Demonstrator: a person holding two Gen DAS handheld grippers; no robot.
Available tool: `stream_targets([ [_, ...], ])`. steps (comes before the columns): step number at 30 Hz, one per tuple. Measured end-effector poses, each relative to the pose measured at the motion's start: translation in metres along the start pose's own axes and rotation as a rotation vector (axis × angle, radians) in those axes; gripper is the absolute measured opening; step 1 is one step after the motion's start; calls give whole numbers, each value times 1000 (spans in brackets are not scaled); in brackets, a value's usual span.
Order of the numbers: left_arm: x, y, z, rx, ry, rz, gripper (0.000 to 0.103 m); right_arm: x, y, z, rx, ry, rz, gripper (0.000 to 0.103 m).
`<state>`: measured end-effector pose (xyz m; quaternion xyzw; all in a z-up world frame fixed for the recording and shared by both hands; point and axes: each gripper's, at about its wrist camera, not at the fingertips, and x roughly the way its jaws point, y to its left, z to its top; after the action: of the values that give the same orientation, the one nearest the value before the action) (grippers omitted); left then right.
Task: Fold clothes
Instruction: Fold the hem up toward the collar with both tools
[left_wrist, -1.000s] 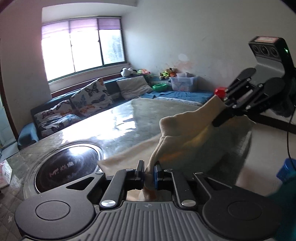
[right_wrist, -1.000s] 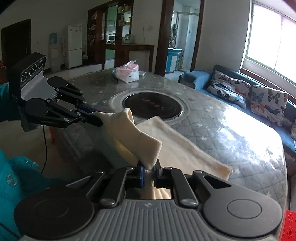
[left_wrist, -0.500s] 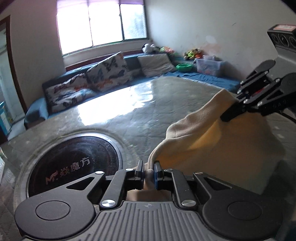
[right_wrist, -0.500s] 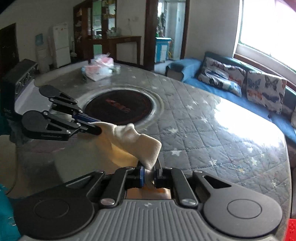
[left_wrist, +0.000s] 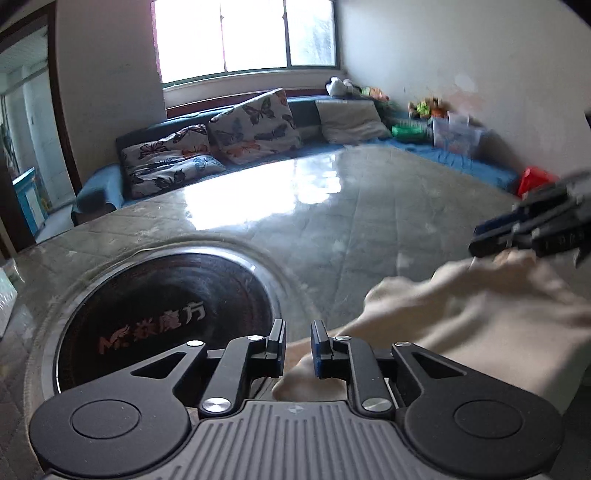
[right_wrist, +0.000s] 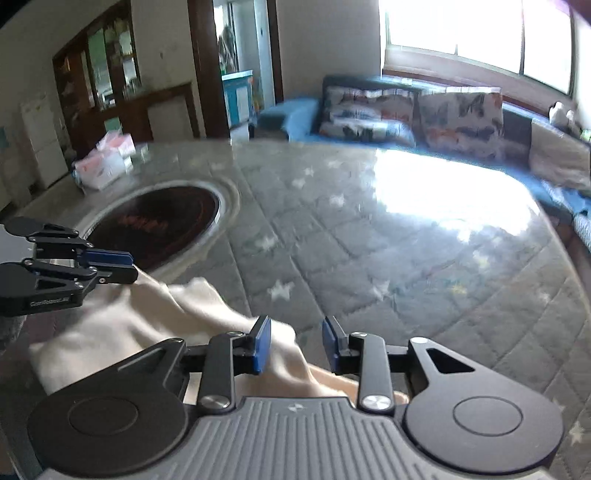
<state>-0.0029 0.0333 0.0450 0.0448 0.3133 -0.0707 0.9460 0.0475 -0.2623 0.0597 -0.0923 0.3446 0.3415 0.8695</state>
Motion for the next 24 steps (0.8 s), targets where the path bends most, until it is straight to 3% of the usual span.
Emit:
stream_targets([
  [4,-8,-12,14,-20,-28,-81,17,0,11,0,-14,-3,46,30],
  [9,12,-37,21,-7,5,-146,15,17,17,-3,-5,29,75,30],
  [17,45,-40,19,-54,70,-100,16,26,13,-5,10,43,71,29],
  [24,45,-37,17,-47,67,-93,17,-8,12,-17,0,13,44,29],
])
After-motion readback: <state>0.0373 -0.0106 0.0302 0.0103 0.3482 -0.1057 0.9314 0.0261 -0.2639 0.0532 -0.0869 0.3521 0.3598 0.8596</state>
